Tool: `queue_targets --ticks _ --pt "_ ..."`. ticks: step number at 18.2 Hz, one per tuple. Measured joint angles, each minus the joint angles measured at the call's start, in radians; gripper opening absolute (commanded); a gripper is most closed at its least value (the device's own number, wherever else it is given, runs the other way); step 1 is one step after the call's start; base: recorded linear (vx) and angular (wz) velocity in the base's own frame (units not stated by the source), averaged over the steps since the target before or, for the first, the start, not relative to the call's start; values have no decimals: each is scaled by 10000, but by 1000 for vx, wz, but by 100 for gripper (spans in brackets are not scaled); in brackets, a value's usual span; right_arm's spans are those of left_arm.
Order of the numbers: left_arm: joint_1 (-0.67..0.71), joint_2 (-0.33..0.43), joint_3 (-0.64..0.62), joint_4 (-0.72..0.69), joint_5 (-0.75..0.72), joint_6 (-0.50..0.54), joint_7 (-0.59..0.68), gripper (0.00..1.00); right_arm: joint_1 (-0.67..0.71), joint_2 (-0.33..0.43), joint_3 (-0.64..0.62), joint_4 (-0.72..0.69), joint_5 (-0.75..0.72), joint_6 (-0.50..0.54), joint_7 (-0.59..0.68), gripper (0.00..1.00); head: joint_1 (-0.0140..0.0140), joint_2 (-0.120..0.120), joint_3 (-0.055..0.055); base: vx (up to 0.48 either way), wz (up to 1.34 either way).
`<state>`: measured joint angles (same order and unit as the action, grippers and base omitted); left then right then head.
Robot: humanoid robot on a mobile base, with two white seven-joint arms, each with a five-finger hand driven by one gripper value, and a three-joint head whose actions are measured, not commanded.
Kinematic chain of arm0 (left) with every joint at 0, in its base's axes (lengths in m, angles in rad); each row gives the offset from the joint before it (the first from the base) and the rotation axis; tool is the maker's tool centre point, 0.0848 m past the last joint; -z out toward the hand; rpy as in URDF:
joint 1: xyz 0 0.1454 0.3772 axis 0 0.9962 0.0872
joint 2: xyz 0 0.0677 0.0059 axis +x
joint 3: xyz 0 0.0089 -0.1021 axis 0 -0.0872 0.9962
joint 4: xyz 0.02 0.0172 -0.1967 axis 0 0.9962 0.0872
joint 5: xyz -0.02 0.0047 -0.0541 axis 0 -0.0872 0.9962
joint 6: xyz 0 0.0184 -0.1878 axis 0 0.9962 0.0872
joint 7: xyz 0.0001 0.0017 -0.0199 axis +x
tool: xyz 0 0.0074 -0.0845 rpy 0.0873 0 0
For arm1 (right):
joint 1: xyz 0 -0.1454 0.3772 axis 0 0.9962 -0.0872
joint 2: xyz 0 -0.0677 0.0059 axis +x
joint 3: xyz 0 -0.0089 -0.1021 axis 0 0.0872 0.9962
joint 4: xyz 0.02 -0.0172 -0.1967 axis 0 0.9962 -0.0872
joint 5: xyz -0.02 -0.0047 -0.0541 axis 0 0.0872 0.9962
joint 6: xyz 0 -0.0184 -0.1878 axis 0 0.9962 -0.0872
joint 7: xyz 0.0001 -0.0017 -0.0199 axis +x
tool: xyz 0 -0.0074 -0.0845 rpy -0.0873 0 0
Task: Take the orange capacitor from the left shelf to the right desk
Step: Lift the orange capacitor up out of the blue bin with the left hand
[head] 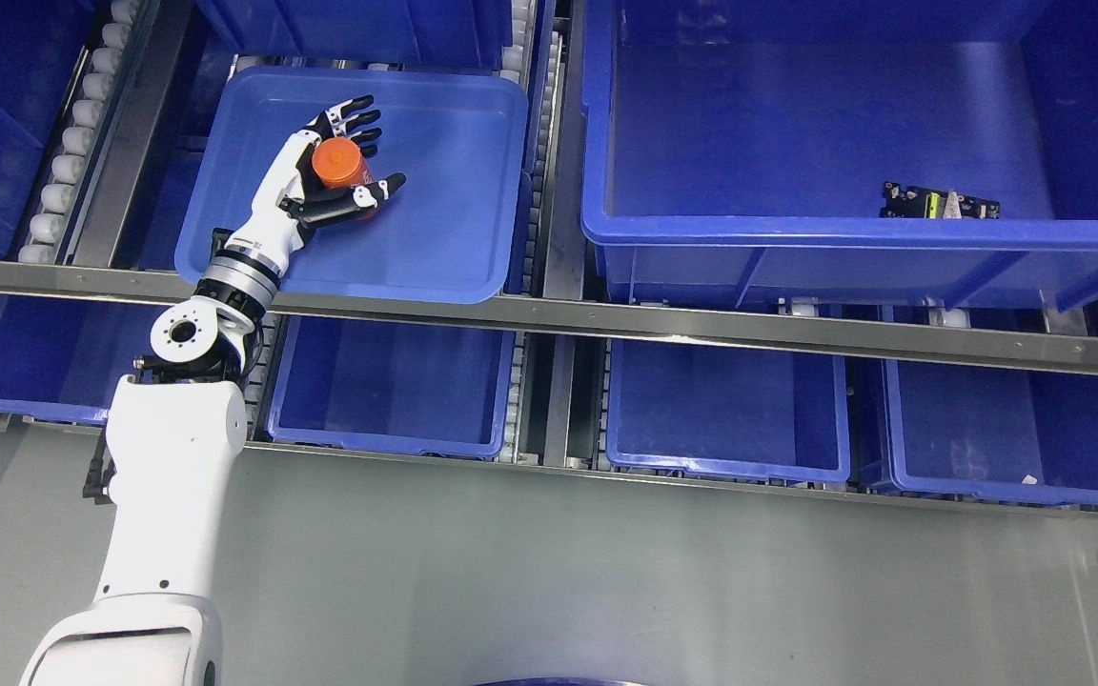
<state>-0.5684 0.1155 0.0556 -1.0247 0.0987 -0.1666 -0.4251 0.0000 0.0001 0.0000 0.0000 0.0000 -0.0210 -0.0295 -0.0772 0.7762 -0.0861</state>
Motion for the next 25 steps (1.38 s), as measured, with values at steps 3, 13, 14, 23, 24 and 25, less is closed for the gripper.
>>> queue_targets --ticks 3,13,14,23,24,25 --pt "-14 -40 41 44 0 22 -31 55 0 0 0 0 0 25 1 100 0 0 0 0 0" --pt "67 -181 729 140 6 -332 -587 3 0 0 0 0 0 -20 2 100 0 0 0 0 0" --pt "77 -201 817 146 8 -423 -624 0 0 0 0 0 0 -21 2 100 0 0 0 0 0" --pt "91 -705 1422 -526 860 -1780 -586 0 0 0 0 0 0 -28 4 100 0 0 0 0 0" --pt "87 -754 1412 -737 1080 -2039 -317 0 0 0 0 0 0 -28 4 100 0 0 0 0 0" --pt "79 -789 1381 -915 1255 -2279 222 1 0 0 0 0 0 -29 4 100 0 0 0 0 0"
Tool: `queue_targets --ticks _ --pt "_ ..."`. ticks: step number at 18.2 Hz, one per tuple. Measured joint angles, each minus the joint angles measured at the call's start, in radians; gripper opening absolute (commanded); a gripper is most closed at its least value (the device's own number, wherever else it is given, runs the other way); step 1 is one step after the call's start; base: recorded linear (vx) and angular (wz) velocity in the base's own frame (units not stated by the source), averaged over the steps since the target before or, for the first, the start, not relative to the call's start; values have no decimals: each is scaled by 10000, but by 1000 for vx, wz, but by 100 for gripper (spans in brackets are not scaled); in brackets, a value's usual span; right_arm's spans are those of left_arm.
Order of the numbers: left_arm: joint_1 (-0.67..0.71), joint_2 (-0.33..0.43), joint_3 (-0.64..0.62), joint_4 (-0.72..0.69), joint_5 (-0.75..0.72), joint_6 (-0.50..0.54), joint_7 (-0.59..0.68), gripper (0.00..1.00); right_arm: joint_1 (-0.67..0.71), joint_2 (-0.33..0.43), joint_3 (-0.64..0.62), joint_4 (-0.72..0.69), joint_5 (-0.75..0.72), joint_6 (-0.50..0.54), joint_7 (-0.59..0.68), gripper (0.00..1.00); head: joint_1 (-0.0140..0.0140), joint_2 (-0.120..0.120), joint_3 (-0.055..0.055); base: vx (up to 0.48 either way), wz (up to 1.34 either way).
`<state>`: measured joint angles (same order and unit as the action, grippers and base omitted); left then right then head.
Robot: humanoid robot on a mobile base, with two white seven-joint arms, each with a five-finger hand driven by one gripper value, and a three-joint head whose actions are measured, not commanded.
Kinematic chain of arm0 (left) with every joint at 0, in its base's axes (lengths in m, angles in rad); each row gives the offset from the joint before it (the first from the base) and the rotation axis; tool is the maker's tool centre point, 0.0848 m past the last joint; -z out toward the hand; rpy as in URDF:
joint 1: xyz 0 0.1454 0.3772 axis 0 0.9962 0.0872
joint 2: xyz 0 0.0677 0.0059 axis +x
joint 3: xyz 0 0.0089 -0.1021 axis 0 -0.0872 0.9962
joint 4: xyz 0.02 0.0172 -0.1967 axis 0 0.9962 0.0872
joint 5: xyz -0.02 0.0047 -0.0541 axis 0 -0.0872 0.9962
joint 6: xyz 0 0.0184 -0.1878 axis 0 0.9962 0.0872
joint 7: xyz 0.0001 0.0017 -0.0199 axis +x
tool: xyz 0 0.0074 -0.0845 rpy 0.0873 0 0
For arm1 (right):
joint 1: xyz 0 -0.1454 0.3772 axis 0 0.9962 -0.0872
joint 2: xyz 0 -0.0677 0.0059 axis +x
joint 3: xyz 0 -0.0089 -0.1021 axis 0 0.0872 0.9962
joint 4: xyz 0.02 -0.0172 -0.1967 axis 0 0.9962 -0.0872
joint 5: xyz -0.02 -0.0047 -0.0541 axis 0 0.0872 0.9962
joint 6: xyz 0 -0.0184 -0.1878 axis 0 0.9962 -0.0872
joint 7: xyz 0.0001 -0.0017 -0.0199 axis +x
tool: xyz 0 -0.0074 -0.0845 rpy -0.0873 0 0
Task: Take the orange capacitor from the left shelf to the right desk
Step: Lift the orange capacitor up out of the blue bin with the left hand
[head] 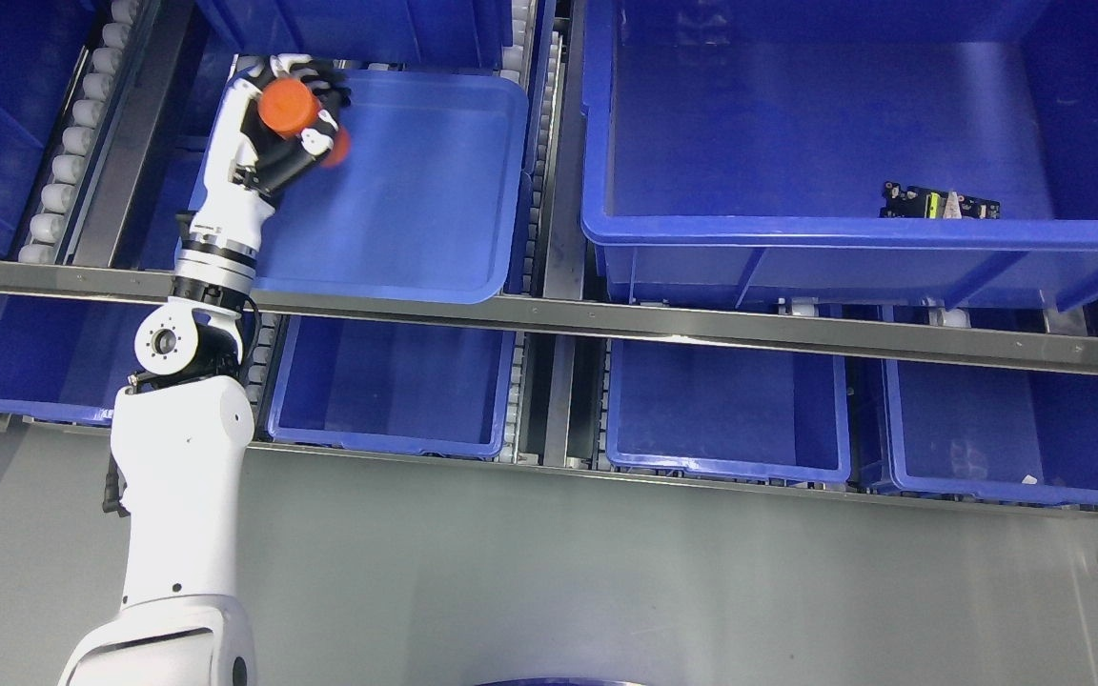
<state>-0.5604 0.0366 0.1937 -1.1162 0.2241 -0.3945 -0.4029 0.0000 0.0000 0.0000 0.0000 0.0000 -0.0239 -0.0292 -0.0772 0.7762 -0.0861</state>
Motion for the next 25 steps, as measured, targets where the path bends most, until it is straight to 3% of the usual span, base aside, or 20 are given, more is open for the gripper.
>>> queue_targets --ticks 3,7,11,15,21,25 --pt "7 -113 -388 -732 423 -768 2893 1 -1 0 0 0 0 -3 0 100 0 0 0 0 0" --pt "629 -201 -1135 -1741 625 -921 4428 1 0 0 0 0 0 -42 0 100 0 0 0 0 0" --pt "1719 -250 -1771 -2710 712 -818 4711 1 -1 0 0 0 0 -40 1 100 0 0 0 0 0" --pt "2568 -285 -2055 -3602 775 -86 4752 1 0 0 0 0 0 -13 1 100 0 0 0 0 0" --pt "3148 -319 -2045 -4638 840 1559 4770 1 -1 -2 0 0 0 5 1 100 0 0 0 0 0" --pt "3301 -335 -2013 -5073 867 2004 4557 1 0 -2 0 0 0 5 2 100 0 0 0 0 0"
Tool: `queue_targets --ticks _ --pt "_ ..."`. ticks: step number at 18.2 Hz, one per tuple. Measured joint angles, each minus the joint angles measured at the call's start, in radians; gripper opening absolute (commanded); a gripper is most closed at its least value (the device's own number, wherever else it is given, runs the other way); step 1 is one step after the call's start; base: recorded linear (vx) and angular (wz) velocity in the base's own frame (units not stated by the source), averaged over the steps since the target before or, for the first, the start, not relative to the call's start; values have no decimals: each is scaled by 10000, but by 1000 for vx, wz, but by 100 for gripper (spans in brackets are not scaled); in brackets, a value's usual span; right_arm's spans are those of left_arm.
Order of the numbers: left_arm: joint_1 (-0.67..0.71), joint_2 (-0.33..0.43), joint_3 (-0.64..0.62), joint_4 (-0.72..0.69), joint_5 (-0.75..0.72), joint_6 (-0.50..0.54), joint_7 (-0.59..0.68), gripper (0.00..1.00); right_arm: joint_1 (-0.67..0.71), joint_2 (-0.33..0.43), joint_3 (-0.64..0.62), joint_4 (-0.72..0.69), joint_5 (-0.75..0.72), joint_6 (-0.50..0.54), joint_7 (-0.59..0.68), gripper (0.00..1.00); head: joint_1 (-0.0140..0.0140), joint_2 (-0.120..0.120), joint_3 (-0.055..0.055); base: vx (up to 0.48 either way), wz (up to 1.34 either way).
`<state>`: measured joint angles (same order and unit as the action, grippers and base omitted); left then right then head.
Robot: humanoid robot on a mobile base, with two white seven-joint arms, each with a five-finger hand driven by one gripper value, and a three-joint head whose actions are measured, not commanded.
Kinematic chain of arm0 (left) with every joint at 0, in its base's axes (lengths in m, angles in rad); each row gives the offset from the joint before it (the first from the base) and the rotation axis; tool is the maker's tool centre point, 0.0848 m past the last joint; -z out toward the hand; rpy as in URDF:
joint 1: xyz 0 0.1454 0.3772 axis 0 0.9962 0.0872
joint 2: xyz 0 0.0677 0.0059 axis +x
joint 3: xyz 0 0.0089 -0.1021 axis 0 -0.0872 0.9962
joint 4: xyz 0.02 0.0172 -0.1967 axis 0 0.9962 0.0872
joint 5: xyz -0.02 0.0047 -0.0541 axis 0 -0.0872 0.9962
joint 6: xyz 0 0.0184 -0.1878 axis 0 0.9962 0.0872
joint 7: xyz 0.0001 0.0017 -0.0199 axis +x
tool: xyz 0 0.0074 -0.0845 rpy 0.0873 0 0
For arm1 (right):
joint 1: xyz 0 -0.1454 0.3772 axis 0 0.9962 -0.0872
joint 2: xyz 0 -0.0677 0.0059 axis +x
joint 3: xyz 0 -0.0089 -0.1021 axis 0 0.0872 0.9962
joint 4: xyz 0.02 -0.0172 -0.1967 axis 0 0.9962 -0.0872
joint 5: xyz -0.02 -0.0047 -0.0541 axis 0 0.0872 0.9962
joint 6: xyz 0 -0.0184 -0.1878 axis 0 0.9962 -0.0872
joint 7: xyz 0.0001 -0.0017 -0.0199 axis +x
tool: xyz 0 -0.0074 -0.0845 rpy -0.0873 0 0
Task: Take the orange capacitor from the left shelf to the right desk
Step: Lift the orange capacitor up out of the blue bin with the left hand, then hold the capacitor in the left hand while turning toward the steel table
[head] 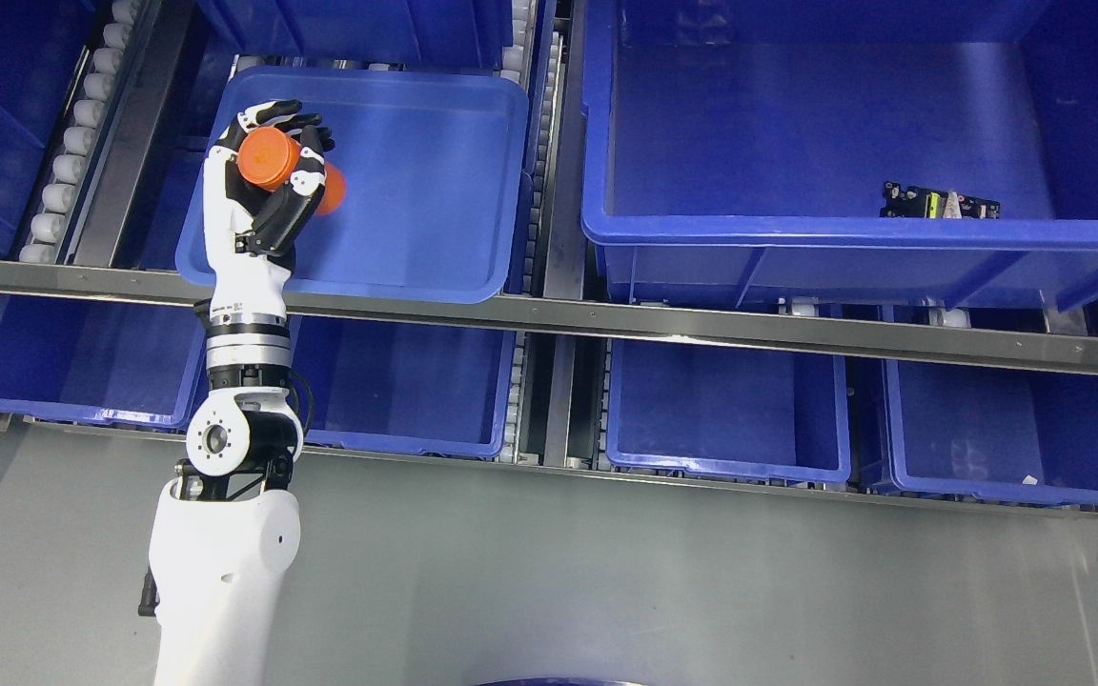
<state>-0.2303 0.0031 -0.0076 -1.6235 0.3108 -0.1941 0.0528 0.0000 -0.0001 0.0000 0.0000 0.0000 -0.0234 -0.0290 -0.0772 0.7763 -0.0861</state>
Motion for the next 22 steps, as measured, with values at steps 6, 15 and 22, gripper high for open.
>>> queue_targets --ticks 6,15,22 --pt "114 -13 36 -401 43 126 -361 1 0 0 0 0 0 2 1 100 0 0 0 0 0" --pt "316 -22 492 -734 65 96 -957 1 -1 0 0 0 0 51 0 100 0 0 0 -39 13" --pt "445 -27 751 -851 72 -532 -1003 1 1 0 0 0 0 -3 0 100 0 0 0 -144 66"
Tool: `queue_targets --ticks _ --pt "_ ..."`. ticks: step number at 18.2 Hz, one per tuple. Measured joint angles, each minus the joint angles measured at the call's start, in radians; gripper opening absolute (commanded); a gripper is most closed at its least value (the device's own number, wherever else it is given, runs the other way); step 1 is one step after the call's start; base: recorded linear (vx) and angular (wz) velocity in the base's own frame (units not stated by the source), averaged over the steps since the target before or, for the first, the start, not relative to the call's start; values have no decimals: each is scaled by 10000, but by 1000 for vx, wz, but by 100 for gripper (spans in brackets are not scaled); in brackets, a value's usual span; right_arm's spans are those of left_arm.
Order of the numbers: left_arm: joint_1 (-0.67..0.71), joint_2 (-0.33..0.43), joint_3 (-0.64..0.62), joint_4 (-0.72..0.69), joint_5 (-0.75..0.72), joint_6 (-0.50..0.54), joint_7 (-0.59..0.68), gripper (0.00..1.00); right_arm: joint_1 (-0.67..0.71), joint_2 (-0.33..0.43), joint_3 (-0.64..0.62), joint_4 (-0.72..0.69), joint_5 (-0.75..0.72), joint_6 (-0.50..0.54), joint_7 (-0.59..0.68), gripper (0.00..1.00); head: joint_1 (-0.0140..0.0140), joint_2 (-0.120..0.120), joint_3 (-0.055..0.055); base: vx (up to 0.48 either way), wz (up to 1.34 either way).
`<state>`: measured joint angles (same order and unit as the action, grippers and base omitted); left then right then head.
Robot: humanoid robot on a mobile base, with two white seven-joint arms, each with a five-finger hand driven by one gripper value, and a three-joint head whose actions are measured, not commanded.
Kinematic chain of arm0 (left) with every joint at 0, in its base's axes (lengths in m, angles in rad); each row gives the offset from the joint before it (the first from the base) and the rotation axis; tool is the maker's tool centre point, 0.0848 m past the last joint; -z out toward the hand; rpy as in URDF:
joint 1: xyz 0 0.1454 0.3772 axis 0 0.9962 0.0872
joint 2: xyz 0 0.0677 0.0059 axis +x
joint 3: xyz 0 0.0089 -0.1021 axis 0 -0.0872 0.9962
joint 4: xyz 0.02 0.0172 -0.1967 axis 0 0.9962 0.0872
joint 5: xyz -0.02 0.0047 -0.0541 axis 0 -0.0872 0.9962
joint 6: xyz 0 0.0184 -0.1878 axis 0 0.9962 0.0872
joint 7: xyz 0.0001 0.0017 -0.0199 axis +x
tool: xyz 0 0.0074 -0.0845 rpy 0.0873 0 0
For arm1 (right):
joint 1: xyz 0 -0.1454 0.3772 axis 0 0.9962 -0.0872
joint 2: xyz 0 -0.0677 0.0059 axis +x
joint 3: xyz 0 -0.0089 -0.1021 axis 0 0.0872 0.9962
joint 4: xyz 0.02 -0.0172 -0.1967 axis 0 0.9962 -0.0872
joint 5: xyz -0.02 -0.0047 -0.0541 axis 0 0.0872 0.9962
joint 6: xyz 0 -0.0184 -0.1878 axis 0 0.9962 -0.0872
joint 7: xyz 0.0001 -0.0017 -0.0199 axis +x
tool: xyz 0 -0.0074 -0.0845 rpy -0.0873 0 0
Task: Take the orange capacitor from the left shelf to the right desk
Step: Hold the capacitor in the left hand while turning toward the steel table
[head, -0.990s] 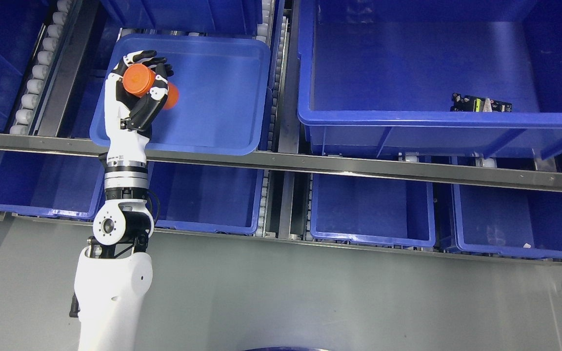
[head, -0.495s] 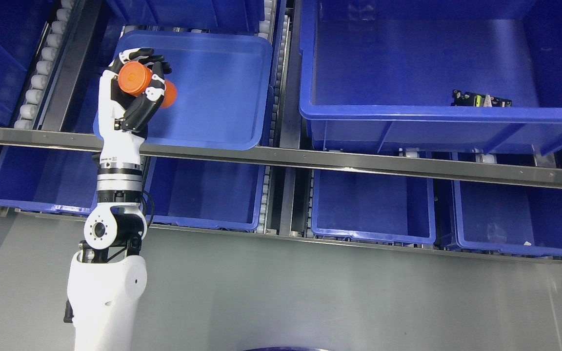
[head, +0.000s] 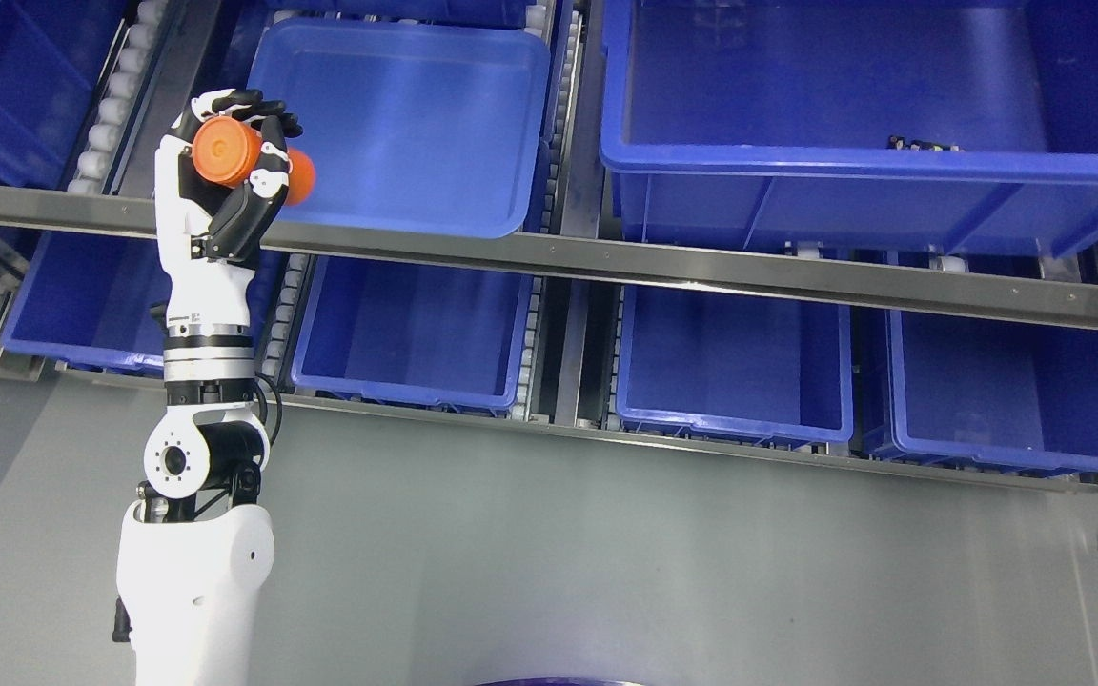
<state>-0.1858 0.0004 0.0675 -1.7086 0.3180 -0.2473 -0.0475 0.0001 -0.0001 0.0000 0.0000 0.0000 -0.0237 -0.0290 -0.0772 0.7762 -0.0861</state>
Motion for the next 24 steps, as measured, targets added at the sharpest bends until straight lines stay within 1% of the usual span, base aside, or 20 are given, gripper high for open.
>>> queue_targets --ticks 8,12,19,24 --pt "84 -2 152 -58 2 -197 -1 1 -1 0 0 0 0 -4 0 100 0 0 0 -141 202" --pt "97 -4 172 -71 7 -212 -1 1 -2 0 0 0 0 -8 0 100 0 0 0 -100 -46" --pt "-9 -4 174 -81 46 -241 -1 1 12 3 0 1 0 -51 2 100 0 0 0 -104 -237" --pt "-46 -4 159 -83 64 -206 -1 1 5 3 0 1 0 -15 2 100 0 0 0 -92 -536"
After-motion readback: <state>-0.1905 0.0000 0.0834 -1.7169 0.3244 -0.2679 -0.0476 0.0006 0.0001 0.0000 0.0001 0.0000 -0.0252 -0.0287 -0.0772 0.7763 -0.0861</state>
